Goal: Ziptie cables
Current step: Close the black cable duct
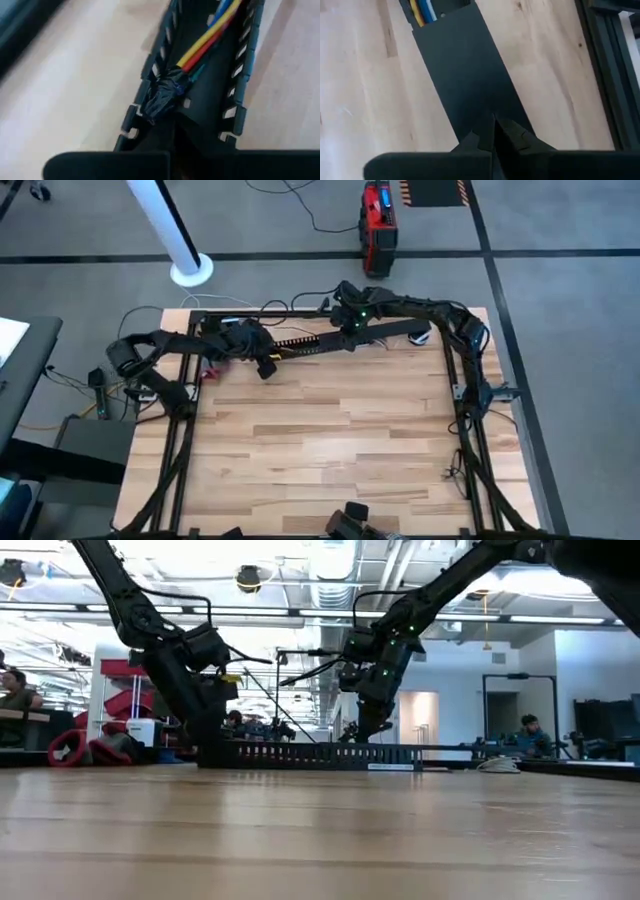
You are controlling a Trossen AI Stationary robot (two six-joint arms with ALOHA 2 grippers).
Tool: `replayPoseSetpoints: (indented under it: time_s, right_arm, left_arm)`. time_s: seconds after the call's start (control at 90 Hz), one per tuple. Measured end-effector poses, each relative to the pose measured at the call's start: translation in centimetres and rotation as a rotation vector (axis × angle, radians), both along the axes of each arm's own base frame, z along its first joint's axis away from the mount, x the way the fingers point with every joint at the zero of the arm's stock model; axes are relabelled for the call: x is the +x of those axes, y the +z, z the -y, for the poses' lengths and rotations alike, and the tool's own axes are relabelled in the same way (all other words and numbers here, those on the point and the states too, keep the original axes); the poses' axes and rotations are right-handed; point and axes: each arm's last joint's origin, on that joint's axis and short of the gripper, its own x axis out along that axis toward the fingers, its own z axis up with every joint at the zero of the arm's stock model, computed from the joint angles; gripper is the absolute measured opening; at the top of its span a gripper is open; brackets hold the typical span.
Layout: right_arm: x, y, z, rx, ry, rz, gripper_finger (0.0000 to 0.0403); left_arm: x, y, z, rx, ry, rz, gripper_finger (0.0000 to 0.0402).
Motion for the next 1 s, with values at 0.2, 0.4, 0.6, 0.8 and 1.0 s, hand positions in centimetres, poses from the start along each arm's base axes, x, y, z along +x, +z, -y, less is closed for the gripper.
replayPoseSetpoints:
  time_s: [0.2, 0.4, 0.6, 0.8, 1.0]
  right_arm:
    - [0.0, -0.1, 0.0, -0.002, -0.006, -0.008, 0.0000]
    - [0.0, -0.2, 0.0, 0.002, -0.005, -0.008, 0.0000]
    - [-0.3, 0.4, 0.5, 0.015, -0.012, 0.021, 0.0000]
    - [-0.4, 0.5, 0.9, 0.025, -0.007, 0.041, 0.0000]
    - [-0.2, 0.5, 0.7, 0.047, 0.007, 0.052, 0.0000]
  left_arm:
    - [1.6, -1.0, -0.9, -0.023, -0.022, -0.006, 0.0000]
    - [2.4, 0.0, -1.6, 0.002, -0.061, 0.017, 0.0000]
    - [2.8, 0.7, -1.8, 0.003, -0.068, 0.028, 0.0000]
    - [2.9, 3.3, -1.7, 0.032, -0.082, 0.126, 0.0000]
    - [1.7, 6.6, -0.7, 0.060, -0.080, 0.182, 0.0000]
